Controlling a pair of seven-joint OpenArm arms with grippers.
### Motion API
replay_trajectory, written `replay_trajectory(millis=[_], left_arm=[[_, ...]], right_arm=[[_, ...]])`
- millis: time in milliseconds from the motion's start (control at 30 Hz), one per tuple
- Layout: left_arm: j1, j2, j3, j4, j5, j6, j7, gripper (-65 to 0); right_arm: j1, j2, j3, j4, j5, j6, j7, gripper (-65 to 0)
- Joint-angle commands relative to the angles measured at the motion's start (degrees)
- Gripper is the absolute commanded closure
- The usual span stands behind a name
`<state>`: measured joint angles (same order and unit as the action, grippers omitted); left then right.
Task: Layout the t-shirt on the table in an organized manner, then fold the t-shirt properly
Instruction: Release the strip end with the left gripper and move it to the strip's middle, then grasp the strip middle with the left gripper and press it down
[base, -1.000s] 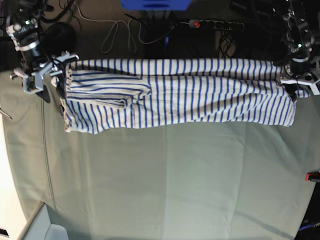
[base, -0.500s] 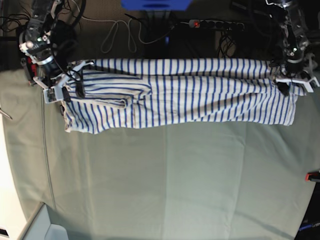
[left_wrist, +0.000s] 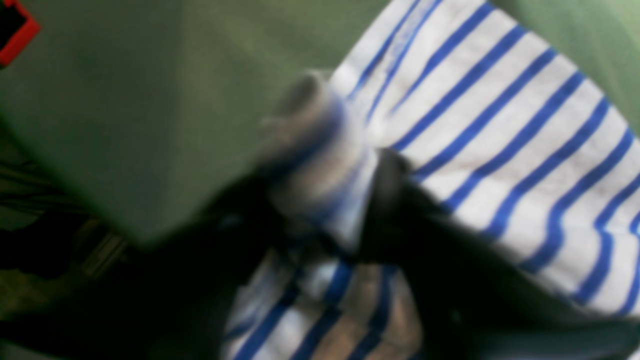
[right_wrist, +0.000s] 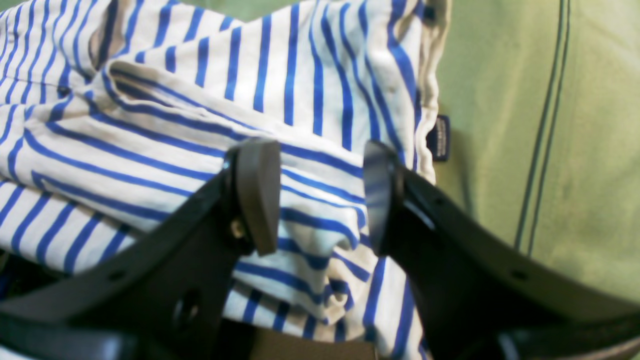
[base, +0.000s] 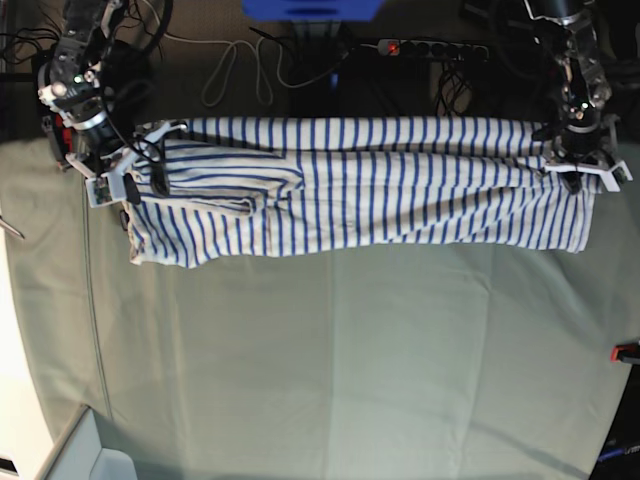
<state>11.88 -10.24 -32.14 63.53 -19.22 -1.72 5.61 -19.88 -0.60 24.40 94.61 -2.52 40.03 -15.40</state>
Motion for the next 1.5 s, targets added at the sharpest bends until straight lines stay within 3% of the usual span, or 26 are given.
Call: replay_trajectory(millis=[0, 33, 167, 333, 533, 767, 967, 1067, 1233, 1467], left_arm=[[0.21, -0.71, -0.34, 0.87, 0.45, 1.32, 0.24, -8.9], [0.3, -0.44, -0.34, 0.96, 0.45, 1.32, 0.24, -0.3], [0.74, 0.79, -0.69, 3.86, 0.45, 1.32, 0.33, -0.1], [5.66, 4.57, 0.18, 18.89, 0.89, 1.32, 0.5, 0.0], [11.9, 6.33, 13.9, 31.11, 0.98, 1.67, 0.5, 0.0], [11.99, 6.68, 33.59, 31.29, 1.07, 2.11, 0.5, 0.0], [8.56, 6.68, 45.64, 27.68, 1.07, 2.11, 0.5, 0.0], [7.42, 6.68, 48.36, 25.48, 1.07, 2.73, 0.42, 0.0], [5.4, 6.24, 51.61, 22.14, 1.07, 7.21, 0.33, 0.0], [2.58, 6.68, 53.81, 20.38, 0.98, 7.83, 0.24, 0.0]], right_arm=[[0.23, 0.56, 0.08, 1.08, 0.9, -0.03, 1.29, -27.1], [0.23, 0.56, 0.08, 1.08, 0.9, -0.03, 1.29, -27.1], [0.23, 0.56, 0.08, 1.08, 0.9, -0.03, 1.29, -27.1], [0.32, 0.56, 0.08, 1.08, 0.9, -0.03, 1.29, -27.1], [1.55, 0.29, 0.08, 1.0, 0.9, -0.03, 1.02, -27.2], [1.73, 0.29, 0.08, 1.08, 0.9, -0.03, 1.02, -27.2], [1.55, 0.38, 0.08, 1.17, 0.9, -0.03, 1.02, -27.3], [1.46, 0.38, 0.26, 1.17, 0.9, -0.03, 1.02, -27.3], [1.46, 0.56, 0.34, 1.17, 0.9, -0.03, 1.02, -27.3], [1.46, 0.56, 0.17, 1.17, 0.9, -0.03, 1.02, -27.3]])
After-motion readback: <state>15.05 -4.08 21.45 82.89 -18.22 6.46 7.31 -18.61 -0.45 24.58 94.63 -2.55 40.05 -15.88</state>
